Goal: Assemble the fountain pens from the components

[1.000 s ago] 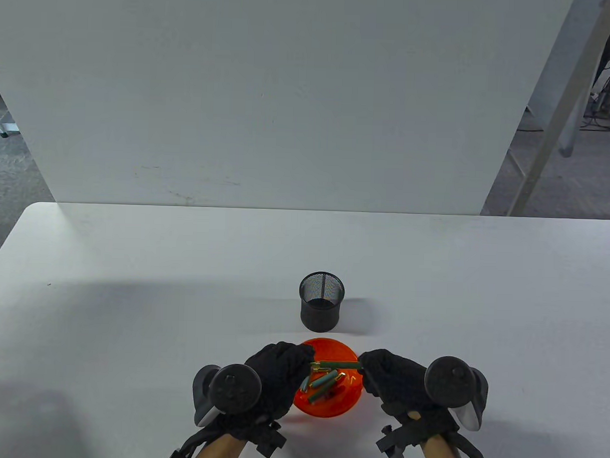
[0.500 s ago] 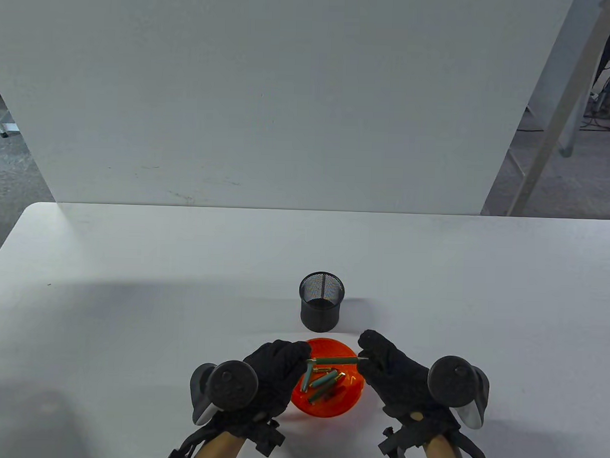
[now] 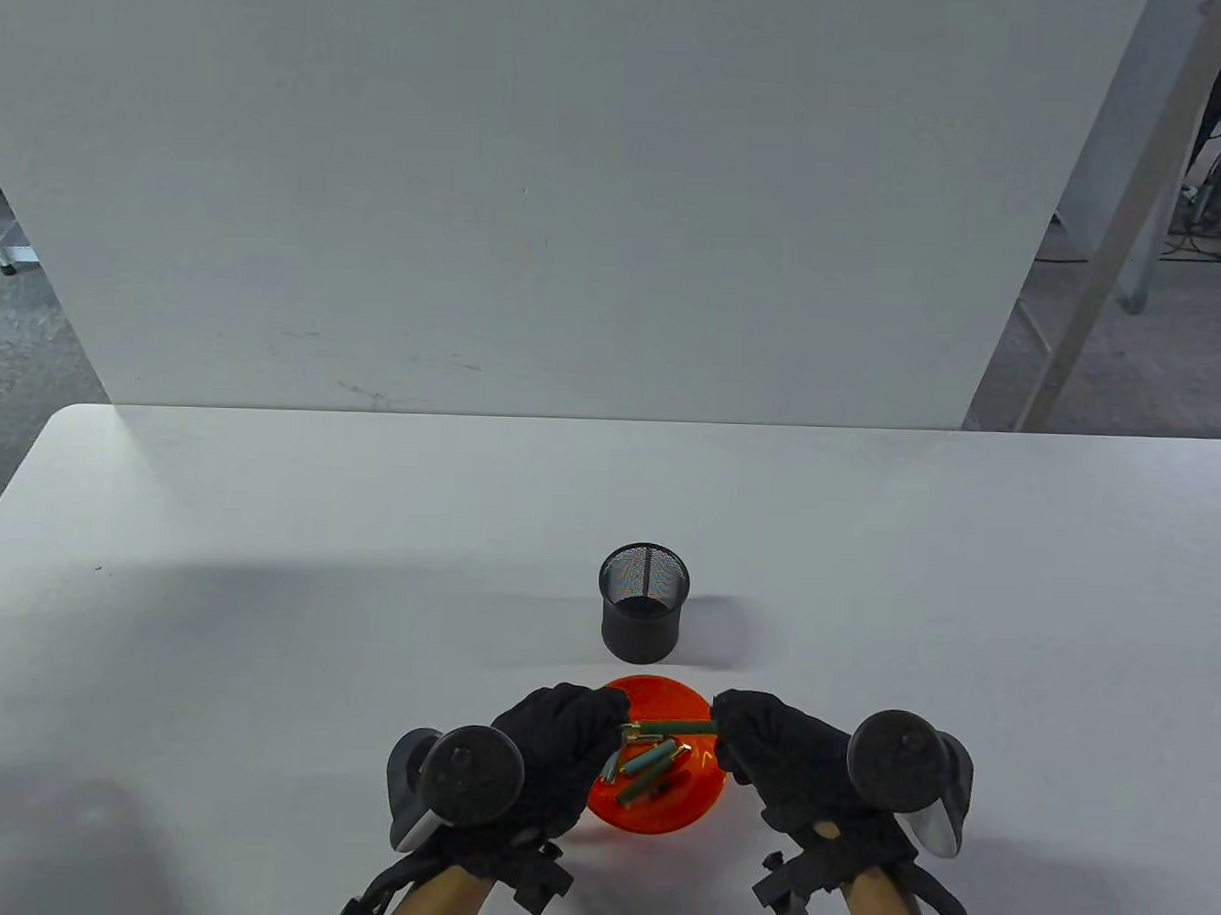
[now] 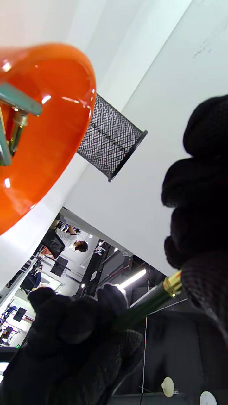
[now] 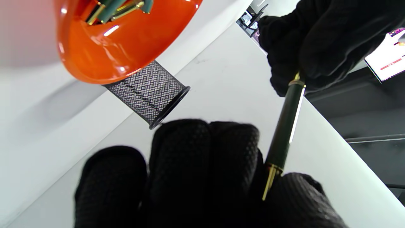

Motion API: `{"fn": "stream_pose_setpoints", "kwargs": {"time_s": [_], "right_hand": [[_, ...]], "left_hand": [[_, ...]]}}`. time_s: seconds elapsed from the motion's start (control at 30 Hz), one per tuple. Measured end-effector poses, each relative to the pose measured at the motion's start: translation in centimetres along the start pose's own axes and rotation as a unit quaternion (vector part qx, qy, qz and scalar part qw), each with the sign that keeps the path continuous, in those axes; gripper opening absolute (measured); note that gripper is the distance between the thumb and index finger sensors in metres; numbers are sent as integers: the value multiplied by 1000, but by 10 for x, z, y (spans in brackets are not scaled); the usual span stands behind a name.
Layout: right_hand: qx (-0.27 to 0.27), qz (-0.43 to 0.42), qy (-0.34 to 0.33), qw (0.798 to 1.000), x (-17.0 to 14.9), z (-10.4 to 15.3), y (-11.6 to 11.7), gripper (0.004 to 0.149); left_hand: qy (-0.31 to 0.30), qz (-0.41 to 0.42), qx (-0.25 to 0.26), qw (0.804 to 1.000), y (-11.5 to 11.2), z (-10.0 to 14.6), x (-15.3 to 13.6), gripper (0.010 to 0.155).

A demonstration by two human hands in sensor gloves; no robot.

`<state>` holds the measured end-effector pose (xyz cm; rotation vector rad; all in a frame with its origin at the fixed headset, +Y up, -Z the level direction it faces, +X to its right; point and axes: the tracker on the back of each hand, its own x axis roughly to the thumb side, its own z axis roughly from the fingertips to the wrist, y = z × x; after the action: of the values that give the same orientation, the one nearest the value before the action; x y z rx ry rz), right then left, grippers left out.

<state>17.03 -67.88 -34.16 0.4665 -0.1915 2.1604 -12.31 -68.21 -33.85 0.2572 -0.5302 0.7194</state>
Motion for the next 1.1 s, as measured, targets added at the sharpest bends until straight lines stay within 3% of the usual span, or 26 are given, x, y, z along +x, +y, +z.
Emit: {"fn": "stream_pose_setpoints", "kwargs": {"time_s": [0.4,0.6,0.73,0.93,1.1], "right_hand": [[-10,-6,13,1000,-2,1,-1,57],[-21,-17,-1,1000,1,2,-6,67],[-13,-33,-13,999,2,1,-7,61],[-3,9,-18,1000,5,0,-2,49],[-7,15,-10,1000,3,0,-3,49]], "left_hand": [[-2,-1,-7,1000,-2,0,1,48],[11,6,11,1000,4,0,-4,48],[19,13,13,1000,5,0,-7,48],[12,8,7,1000,4,-1,-5,48],[9,7,0,1000,1,-1,-4,48]]}}
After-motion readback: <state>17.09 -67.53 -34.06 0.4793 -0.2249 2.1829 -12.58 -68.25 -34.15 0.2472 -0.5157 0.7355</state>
